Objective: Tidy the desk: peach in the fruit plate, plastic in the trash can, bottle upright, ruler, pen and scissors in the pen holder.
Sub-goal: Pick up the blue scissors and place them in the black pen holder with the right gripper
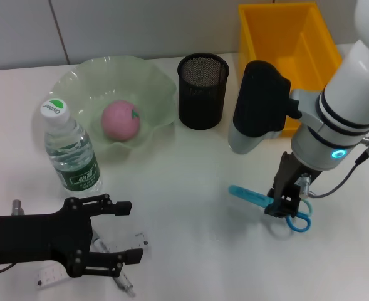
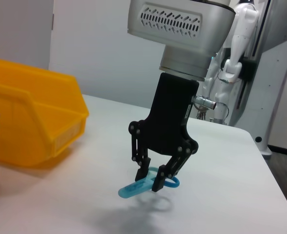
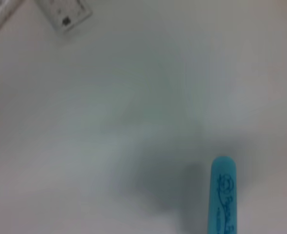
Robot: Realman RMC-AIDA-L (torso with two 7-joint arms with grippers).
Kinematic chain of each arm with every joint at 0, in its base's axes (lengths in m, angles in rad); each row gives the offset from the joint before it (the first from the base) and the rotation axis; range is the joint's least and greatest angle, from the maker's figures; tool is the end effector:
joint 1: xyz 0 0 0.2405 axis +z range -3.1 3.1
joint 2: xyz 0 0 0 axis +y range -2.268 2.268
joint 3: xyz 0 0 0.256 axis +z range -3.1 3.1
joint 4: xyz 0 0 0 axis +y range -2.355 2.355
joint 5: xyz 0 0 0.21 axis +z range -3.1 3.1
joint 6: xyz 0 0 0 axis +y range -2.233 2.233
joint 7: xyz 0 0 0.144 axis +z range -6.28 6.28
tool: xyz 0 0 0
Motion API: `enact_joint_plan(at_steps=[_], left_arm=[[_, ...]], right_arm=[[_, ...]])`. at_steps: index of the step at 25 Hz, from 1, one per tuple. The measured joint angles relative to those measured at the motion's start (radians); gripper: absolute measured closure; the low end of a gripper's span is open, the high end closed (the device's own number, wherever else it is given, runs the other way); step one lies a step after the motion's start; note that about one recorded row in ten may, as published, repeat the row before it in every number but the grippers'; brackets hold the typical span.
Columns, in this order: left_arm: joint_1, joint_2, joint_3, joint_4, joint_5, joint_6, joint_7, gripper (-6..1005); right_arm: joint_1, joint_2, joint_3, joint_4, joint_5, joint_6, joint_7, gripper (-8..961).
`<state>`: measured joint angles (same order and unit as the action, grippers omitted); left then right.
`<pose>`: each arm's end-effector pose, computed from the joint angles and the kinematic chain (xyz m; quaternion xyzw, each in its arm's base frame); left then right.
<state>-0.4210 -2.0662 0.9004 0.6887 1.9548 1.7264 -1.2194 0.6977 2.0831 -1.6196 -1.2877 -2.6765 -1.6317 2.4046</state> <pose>-0.2668 0.2763 -0.0144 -0.9663 -0.1202 -0.2263 0.0238 0.1649 0.3392 -0.0358 -0.9332 0.1525 -0.3113 0.0948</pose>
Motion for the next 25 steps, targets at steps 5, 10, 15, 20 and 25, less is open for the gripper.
enact_joint_plan(at_steps=[5,10,15,20,25], left_arm=[[0.001,0.0,0.0,0.0,-0.015,-0.001,0.0,137],[-0.002,-0.001,0.0,0.0,-0.02,-0.002,0.0,137],[-0.004,-0.002,0.0,-0.003,-0.03,-0.002,0.0,137],[-0.014,-0.002,0.0,-0.027,-0.058,-0.002,0.0,137],[-0.014,-0.002,0.0,-0.043,-0.078,-0.006,0.0,137]], right_arm=[[-0.008,0.0,0.05,0.002,0.034,0.01,-0.03,730],[-0.012,0.0,0.101,0.009,0.05,0.016,-0.062,729],[-0.012,-0.001,0.172,0.015,0.08,0.016,-0.109,729],[-0.007,-0.002,0.25,0.048,0.109,0.022,-0.168,729],[-0.006,-0.003,0.315,0.072,0.161,0.037,-0.232,729]])
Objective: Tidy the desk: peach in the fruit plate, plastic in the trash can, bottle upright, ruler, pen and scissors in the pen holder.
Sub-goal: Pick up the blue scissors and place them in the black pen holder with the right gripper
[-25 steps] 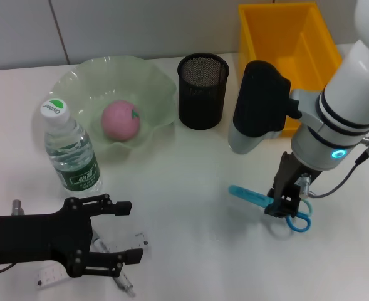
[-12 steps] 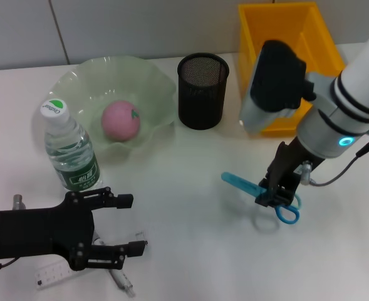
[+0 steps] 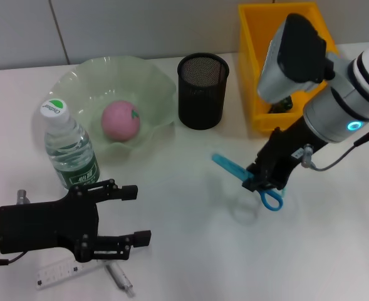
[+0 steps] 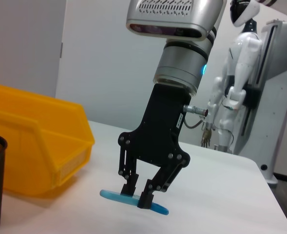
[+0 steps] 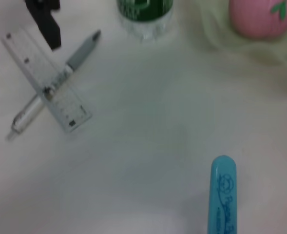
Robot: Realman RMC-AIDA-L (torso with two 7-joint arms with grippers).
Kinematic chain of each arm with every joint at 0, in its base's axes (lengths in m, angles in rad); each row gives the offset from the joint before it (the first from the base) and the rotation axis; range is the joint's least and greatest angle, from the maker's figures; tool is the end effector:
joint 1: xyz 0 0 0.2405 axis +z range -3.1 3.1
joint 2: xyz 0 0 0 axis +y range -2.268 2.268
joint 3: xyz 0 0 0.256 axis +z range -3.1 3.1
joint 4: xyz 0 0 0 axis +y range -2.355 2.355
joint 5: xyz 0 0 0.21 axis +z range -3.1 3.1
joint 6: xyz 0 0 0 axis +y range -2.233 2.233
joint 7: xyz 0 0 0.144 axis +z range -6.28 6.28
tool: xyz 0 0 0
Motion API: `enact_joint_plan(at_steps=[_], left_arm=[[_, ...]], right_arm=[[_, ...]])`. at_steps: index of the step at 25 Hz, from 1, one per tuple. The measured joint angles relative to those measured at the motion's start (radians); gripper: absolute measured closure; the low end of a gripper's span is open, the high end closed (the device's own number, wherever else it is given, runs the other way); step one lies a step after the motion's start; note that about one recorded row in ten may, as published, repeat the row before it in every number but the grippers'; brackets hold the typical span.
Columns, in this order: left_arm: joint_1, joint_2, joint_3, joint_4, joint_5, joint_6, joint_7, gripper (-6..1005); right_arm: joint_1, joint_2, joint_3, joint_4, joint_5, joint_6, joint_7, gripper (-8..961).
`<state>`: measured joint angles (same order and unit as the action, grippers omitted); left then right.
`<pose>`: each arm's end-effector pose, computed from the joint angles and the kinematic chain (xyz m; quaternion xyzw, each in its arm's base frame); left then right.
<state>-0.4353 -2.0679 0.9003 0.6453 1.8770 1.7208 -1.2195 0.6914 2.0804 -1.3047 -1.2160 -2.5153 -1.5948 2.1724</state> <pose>-0.2582 0.2814 -0.0160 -0.9550 -0.1285 -0.2654 0.0328 0.1701 0.3614 -0.0087 -0.9663 0.1765 -0.1659 0.0873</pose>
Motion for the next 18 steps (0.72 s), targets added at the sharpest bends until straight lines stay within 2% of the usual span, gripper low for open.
enact_joint_plan(at_steps=[7,11,18], left_arm=[[0.002,-0.001,-0.003,-0.011,-0.033,-0.004,0.0,137],[0.002,0.0,-0.003,-0.029,-0.053,-0.004,0.0,137],[0.008,0.001,-0.003,-0.033,-0.067,-0.004,0.0,137]], right_arm=[[-0.019,0.0,0.052,0.007,0.062,0.039,-0.069,729],[-0.044,0.0,0.104,0.015,0.17,0.06,-0.145,730],[-0.101,0.0,0.126,0.017,0.297,0.118,-0.241,730]])
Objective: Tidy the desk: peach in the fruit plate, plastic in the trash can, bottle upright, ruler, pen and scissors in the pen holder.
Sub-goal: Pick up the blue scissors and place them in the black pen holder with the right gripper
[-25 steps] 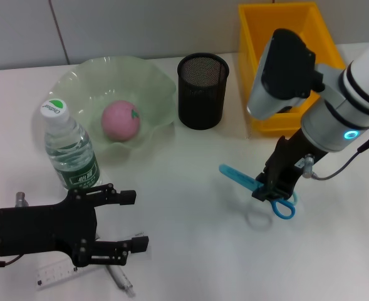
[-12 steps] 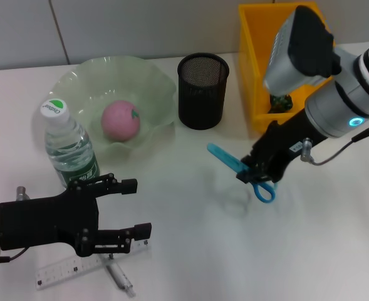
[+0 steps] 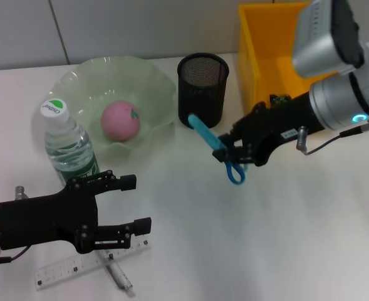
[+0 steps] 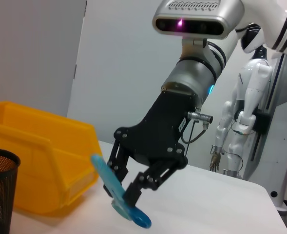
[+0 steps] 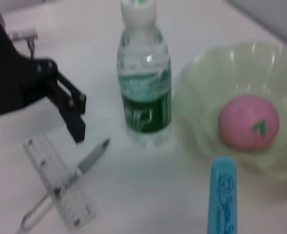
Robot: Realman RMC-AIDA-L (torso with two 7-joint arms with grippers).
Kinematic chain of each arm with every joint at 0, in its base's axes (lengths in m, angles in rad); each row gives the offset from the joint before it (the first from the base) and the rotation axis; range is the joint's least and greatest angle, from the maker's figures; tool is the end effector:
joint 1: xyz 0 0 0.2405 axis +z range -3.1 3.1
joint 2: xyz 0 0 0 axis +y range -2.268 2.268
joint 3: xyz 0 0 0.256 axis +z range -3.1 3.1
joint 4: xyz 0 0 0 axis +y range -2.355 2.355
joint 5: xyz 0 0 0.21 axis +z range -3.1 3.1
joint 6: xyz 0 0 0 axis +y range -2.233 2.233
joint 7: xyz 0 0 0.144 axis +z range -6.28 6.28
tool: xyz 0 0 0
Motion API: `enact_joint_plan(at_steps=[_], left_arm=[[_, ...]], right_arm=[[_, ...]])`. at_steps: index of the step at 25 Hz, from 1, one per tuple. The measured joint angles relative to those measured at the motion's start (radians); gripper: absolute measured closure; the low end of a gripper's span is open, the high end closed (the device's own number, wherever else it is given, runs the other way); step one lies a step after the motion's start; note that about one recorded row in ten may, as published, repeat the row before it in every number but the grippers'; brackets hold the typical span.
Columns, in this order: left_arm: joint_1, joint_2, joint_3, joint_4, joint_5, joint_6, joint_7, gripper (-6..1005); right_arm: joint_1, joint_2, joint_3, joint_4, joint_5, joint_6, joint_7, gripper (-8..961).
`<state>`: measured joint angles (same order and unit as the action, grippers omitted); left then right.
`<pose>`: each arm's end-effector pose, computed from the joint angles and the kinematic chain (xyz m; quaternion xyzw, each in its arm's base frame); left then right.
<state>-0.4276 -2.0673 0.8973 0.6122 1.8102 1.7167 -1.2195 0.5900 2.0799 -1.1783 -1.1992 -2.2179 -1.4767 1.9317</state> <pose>-0.2571 0.2816 -0.0151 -0.9428 -0.1442 -0.2971 0.0463 0.1724 0.3648 0.0037 -0.9830 0.1433 0.0110 0.1144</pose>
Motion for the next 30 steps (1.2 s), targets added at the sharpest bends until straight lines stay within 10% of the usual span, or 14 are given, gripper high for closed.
enact_joint_plan(at_steps=[30], left_arm=[[-0.014,-0.003,-0.009,-0.002,-0.042,-0.013,0.002,141]], right_arm=[[-0.094,0.001,0.064,0.065,0.365,0.162,-0.357,729]])
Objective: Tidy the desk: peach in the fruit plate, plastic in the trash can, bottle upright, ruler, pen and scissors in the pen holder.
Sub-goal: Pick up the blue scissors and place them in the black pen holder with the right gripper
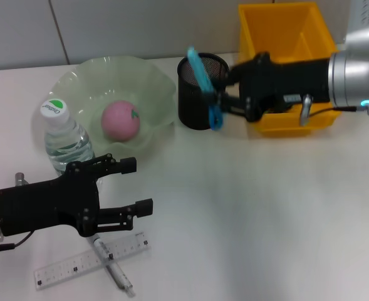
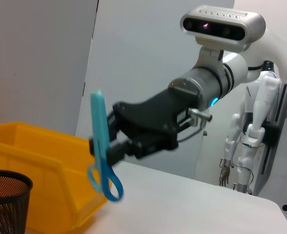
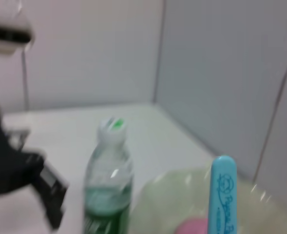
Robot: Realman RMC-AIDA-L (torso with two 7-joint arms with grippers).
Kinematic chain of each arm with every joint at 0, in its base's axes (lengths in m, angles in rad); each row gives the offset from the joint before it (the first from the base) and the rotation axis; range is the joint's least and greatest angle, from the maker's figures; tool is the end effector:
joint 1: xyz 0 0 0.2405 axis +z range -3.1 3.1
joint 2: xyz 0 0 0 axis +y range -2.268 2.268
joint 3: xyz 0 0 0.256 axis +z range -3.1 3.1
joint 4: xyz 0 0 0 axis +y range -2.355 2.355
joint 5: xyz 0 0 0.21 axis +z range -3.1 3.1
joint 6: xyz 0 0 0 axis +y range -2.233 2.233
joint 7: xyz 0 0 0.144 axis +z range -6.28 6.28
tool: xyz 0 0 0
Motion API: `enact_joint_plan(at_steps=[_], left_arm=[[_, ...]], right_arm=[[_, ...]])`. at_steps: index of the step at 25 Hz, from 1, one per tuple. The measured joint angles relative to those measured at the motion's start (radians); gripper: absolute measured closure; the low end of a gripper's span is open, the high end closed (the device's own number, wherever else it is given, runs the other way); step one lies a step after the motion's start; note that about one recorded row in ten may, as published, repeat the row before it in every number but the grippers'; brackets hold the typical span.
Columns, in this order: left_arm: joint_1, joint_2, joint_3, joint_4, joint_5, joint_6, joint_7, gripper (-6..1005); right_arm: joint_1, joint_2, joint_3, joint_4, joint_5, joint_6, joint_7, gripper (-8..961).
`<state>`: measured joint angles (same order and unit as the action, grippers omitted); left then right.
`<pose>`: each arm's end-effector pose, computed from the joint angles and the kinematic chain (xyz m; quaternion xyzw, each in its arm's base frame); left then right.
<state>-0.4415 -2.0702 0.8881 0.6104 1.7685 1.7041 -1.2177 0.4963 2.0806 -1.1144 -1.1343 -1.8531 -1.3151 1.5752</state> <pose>-0.2503 0.2901 -0.0121 -0.9367 -0.1392 -0.3149 0.0627 0.1745 0.3728 0.0223 -0.9609 0.0655 0.1757 0.2040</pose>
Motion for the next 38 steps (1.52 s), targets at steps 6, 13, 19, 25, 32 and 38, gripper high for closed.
enact_joint_plan(at_steps=[6,13,19,25,32,38], left_arm=[[0.0,-0.001,0.0,-0.001,-0.018,0.0,0.004,142],[0.002,0.0,0.0,-0.002,-0.024,-0.003,0.004,143],[0.0,-0.001,0.0,-0.002,-0.027,-0.012,0.005,144],[0.0,-0.001,0.001,-0.002,-0.036,-0.027,0.015,145],[0.003,-0.001,0.0,-0.005,-0.043,-0.048,0.041,146],[0.003,0.0,0.001,-0.04,-0.053,-0.083,0.08,147]], right_arm=[[0.002,0.001,-0.001,0.042,0.077,0.053,-0.054,729],[0.004,0.002,-0.034,0.017,0.073,0.134,-0.104,730],[-0.006,0.006,-0.064,-0.046,0.073,0.244,-0.183,730],[-0.019,0.006,-0.085,-0.081,0.069,0.344,-0.383,730],[-0.092,0.006,-0.272,-0.107,0.073,0.66,-0.779,729],[-0.112,0.006,-0.362,-0.09,0.077,0.83,-1.05,729]])
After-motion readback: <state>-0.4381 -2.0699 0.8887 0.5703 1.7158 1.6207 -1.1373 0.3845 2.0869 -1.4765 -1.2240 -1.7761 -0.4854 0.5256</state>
